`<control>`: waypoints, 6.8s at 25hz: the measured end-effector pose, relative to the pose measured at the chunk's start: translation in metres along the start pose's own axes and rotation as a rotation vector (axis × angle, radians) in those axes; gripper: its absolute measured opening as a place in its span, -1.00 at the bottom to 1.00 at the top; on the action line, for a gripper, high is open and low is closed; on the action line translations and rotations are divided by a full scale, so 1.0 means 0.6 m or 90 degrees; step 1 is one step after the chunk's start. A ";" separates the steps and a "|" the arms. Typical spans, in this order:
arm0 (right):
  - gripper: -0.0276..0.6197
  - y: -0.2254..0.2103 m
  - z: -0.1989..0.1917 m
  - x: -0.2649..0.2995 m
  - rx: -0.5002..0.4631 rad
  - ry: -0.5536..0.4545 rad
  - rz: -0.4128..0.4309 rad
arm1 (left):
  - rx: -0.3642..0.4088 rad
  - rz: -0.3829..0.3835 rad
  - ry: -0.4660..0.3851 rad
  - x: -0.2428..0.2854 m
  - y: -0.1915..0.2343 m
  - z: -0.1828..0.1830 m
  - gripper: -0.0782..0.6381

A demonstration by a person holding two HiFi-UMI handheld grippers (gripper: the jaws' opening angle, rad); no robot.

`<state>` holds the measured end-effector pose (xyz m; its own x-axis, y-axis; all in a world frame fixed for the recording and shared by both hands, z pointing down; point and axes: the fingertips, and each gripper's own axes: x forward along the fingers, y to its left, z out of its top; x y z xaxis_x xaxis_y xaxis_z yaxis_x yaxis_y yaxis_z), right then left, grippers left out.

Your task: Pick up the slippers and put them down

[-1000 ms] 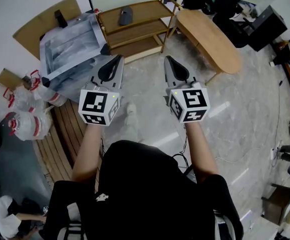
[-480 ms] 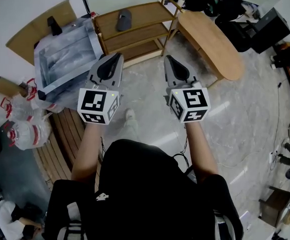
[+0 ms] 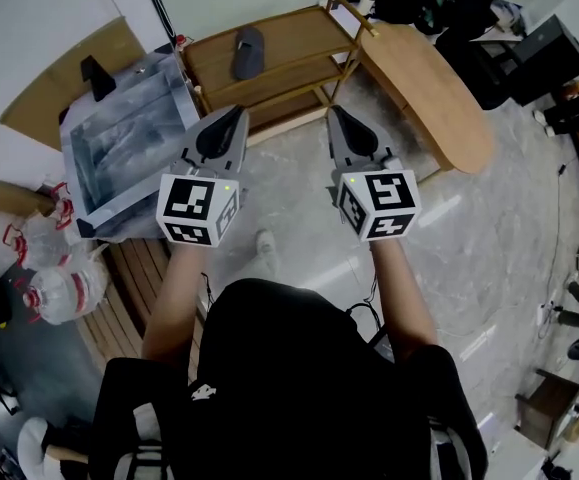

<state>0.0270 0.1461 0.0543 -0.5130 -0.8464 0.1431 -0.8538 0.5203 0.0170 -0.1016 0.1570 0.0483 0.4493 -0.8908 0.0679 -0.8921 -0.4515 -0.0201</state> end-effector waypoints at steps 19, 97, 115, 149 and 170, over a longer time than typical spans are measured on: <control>-0.92 -0.040 0.012 0.222 -0.009 0.023 -0.005 | -0.027 -0.005 0.004 0.149 0.175 -0.015 -0.76; -0.91 -0.280 -0.343 0.826 0.056 0.281 0.228 | -0.204 0.165 0.327 0.648 0.435 -0.503 -0.75; -0.91 -0.284 -0.422 0.833 0.062 0.323 0.238 | -0.177 0.142 0.448 0.676 0.441 -0.657 -0.12; -0.91 -0.302 -0.483 0.804 0.067 0.370 0.233 | -0.075 0.167 0.498 0.680 0.442 -0.712 -0.73; -0.91 -0.277 -0.396 0.741 0.059 0.328 0.192 | -0.091 0.125 0.415 0.626 0.403 -0.568 -0.74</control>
<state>-0.0380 -0.2901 0.3503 -0.6444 -0.4871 0.5895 -0.6936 0.6969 -0.1824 -0.1651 -0.2691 0.4091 0.1978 -0.7225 0.6624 -0.9717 -0.2338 0.0352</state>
